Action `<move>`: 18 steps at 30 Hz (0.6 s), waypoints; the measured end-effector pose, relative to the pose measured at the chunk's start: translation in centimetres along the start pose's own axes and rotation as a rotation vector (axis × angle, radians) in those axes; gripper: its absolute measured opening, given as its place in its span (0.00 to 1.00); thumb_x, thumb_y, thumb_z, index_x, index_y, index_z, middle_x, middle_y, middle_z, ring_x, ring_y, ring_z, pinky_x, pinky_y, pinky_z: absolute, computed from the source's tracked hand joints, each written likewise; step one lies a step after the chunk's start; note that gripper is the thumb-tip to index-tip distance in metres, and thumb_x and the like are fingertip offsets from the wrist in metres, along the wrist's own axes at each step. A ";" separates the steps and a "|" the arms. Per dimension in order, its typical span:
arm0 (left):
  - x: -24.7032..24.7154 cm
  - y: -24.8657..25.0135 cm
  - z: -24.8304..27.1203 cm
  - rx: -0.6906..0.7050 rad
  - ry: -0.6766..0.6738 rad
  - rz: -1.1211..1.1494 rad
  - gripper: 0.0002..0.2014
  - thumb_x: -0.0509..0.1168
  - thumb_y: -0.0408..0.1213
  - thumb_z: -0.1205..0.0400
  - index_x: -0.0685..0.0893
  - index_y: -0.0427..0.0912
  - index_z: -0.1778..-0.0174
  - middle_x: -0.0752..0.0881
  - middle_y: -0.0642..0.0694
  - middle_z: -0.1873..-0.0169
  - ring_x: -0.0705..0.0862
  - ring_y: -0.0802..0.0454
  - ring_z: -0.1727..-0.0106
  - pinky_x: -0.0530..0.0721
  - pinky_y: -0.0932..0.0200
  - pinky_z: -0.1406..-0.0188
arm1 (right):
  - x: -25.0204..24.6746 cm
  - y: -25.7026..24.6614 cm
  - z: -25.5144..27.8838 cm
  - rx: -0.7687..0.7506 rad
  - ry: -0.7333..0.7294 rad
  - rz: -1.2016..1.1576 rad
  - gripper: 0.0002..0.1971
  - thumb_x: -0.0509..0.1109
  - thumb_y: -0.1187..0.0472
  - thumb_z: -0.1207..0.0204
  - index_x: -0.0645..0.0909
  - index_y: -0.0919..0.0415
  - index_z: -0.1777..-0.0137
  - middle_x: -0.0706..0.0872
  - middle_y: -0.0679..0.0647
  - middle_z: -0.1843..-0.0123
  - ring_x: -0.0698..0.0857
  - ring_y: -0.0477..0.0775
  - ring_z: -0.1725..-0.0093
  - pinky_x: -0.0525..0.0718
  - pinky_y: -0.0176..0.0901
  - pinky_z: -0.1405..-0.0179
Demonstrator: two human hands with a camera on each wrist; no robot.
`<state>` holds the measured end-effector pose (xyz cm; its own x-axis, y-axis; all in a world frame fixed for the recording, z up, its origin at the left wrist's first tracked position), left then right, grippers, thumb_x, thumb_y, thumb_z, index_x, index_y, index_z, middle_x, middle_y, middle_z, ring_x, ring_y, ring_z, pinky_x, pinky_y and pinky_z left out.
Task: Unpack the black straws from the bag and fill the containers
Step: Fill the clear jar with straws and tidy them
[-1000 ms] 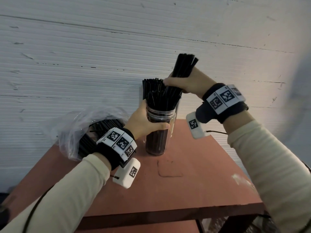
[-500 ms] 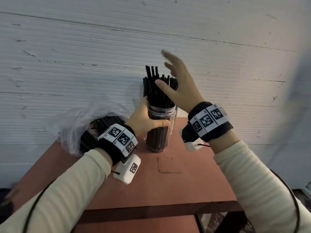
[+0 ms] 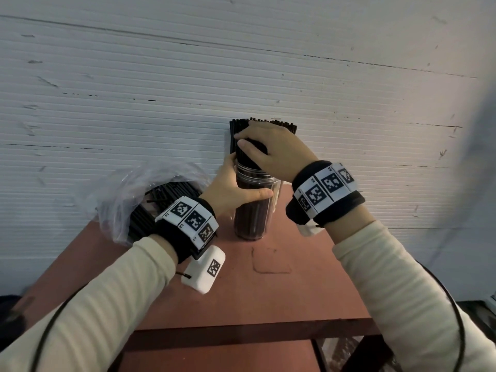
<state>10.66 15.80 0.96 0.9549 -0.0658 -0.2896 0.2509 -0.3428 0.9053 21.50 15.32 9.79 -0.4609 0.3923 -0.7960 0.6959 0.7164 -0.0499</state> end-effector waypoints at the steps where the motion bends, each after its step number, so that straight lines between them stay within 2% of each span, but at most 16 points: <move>1: 0.0 0.0 0.0 -0.014 -0.006 0.003 0.49 0.84 0.41 0.35 0.61 0.45 0.22 0.80 0.49 0.33 0.80 0.55 0.33 0.77 0.48 0.28 | 0.0 0.1 0.2 0.027 0.013 -0.013 0.17 0.60 0.52 0.15 0.83 0.58 0.35 0.85 0.51 0.36 0.81 0.50 0.35 0.77 0.46 0.32; 2: 0.0 0.1 0.1 -0.024 -0.018 0.003 0.49 0.83 0.41 0.34 0.60 0.45 0.22 0.80 0.49 0.33 0.80 0.55 0.32 0.77 0.49 0.28 | -0.1 0.2 0.5 0.046 0.034 -0.036 0.16 0.60 0.52 0.16 0.84 0.58 0.37 0.85 0.50 0.37 0.82 0.49 0.37 0.78 0.46 0.34; 4: -0.2 0.3 0.3 -0.037 -0.047 -0.030 0.49 0.82 0.39 0.32 0.59 0.45 0.20 0.78 0.51 0.31 0.79 0.56 0.31 0.76 0.53 0.27 | -0.2 0.0 0.8 0.057 0.066 -0.074 0.17 0.61 0.52 0.16 0.82 0.59 0.34 0.83 0.50 0.34 0.80 0.49 0.34 0.75 0.41 0.31; 7: -1.2 0.5 0.9 -0.053 -0.089 -0.139 0.53 0.80 0.38 0.29 0.52 0.46 0.15 0.69 0.53 0.24 0.69 0.57 0.23 0.68 0.57 0.24 | -0.7 -1.2 0.9 0.029 0.140 -0.137 0.20 0.63 0.53 0.16 0.77 0.59 0.27 0.77 0.52 0.27 0.75 0.49 0.28 0.68 0.34 0.29; 9: -2.5 0.7 1.5 -0.058 -0.049 -0.196 0.49 0.76 0.35 0.26 0.52 0.47 0.15 0.65 0.51 0.20 0.63 0.55 0.20 0.66 0.59 0.25 | -0.9 -2.5 1.0 -0.008 0.227 -0.196 0.19 0.65 0.55 0.17 0.77 0.60 0.29 0.77 0.53 0.30 0.76 0.48 0.30 0.69 0.33 0.30; 10: -3.4 0.8 1.8 -0.039 -0.001 -0.216 0.43 0.73 0.32 0.24 0.56 0.48 0.17 0.67 0.49 0.21 0.65 0.53 0.20 0.67 0.58 0.25 | -0.8 -3.2 1.0 -0.019 0.269 -0.234 0.17 0.66 0.57 0.18 0.79 0.60 0.31 0.78 0.54 0.33 0.77 0.48 0.33 0.71 0.33 0.33; 12: -5.6 1.5 2.9 0.036 0.142 -0.240 0.30 0.66 0.26 0.23 0.71 0.53 0.26 0.77 0.49 0.29 0.75 0.52 0.27 0.75 0.57 0.29 | -0.3 -4.5 1.0 -0.013 0.319 -0.323 0.13 0.66 0.60 0.20 0.82 0.62 0.38 0.81 0.53 0.42 0.80 0.47 0.43 0.77 0.32 0.42; 14: -7.7 2.4 4.0 0.111 0.285 -0.211 0.24 0.60 0.22 0.24 0.79 0.59 0.45 0.84 0.53 0.41 0.84 0.55 0.40 0.82 0.60 0.40 | 0.8 -6.0 0.9 0.023 0.307 -0.405 0.07 0.67 0.63 0.22 0.84 0.63 0.47 0.83 0.53 0.51 0.81 0.47 0.53 0.79 0.31 0.52; 16: -9.8 3.0 5.0 0.149 0.377 -0.240 0.24 0.58 0.21 0.26 0.81 0.59 0.53 0.86 0.57 0.49 0.85 0.61 0.48 0.81 0.67 0.49 | 2.6 -7.0 0.6 0.103 0.219 -0.467 0.05 0.67 0.64 0.23 0.85 0.63 0.53 0.86 0.53 0.57 0.83 0.49 0.58 0.81 0.35 0.57; 18: -11.7 2.9 6.0 0.149 0.419 -0.331 0.21 0.59 0.22 0.25 0.84 0.56 0.53 0.86 0.59 0.50 0.84 0.62 0.49 0.77 0.70 0.53 | 5.0 -7.8 0.3 0.213 0.015 -0.487 0.07 0.67 0.62 0.22 0.86 0.62 0.52 0.88 0.51 0.57 0.84 0.49 0.57 0.80 0.38 0.56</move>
<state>-0.73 10.00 5.08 0.8182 0.4356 -0.3751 0.5519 -0.4125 0.7247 13.94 11.52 6.06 -0.7654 0.0522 -0.6415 0.4949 0.6849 -0.5348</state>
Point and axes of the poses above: each hand's wrist, its own z-axis away from the middle knuckle, its own x-axis out of the palm, y = z × x, the point moved 4 cm from there along -z, towards the middle knuckle
